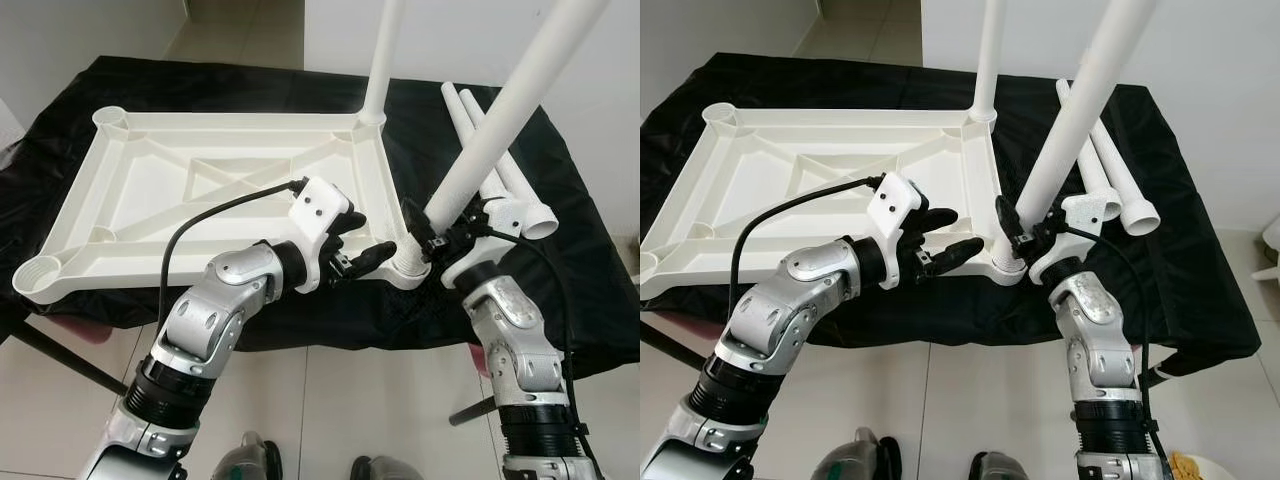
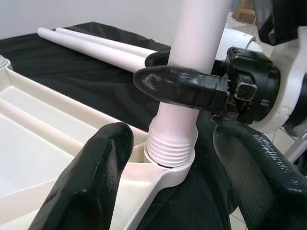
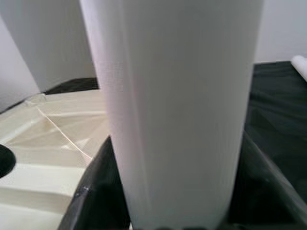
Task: Building children table
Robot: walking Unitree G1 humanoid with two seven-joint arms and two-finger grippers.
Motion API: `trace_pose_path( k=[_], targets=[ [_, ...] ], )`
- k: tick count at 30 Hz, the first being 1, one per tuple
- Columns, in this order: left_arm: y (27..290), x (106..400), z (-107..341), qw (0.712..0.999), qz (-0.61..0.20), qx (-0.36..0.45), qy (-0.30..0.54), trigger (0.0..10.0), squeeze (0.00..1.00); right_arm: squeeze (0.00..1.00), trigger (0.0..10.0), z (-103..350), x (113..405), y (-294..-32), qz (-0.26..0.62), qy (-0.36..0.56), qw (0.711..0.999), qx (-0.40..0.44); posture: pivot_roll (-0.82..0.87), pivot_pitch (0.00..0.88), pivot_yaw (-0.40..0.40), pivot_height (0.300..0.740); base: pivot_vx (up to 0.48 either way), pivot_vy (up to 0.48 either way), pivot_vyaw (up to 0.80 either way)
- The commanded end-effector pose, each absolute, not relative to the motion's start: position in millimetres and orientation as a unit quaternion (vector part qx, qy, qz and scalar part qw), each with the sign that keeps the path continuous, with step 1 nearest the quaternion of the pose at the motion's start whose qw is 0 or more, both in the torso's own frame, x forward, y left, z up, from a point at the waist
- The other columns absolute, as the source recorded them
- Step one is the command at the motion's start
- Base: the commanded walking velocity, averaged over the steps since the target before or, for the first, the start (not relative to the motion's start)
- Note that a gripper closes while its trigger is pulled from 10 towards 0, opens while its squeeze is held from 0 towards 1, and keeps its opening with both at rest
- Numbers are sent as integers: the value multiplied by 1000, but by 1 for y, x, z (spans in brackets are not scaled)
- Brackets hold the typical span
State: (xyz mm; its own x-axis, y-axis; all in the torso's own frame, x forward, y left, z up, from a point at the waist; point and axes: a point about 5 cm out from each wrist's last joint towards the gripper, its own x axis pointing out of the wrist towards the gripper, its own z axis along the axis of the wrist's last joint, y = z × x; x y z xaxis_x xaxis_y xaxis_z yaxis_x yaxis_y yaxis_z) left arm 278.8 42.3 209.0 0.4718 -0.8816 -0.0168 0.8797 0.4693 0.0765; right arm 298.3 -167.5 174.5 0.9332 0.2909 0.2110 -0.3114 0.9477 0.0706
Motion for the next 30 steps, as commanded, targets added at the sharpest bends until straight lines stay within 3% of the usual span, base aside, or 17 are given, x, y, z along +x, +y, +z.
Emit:
trace_pose_path(
  k=[1,10,18,30],
  targets=[
    [44,277,209,864,-502,36,-10,10000,0,0,10000,148,298,-173,131,-33,988,69,9,71,2,740,0,0,0],
    [46,277,210,866,-499,34,-10,10000,0,0,10000,140,299,-182,108,-10,990,85,9,80,3,740,0,0,0],
    [47,278,213,869,-494,32,-13,10000,0,0,10000,137,294,-168,142,-15,990,-9,9,96,2,740,0,0,0],
    [51,281,217,874,-484,32,-17,10000,0,0,10000,125,285,-158,167,-8,985,-45,12,113,4,740,0,0,0]
  ],
)
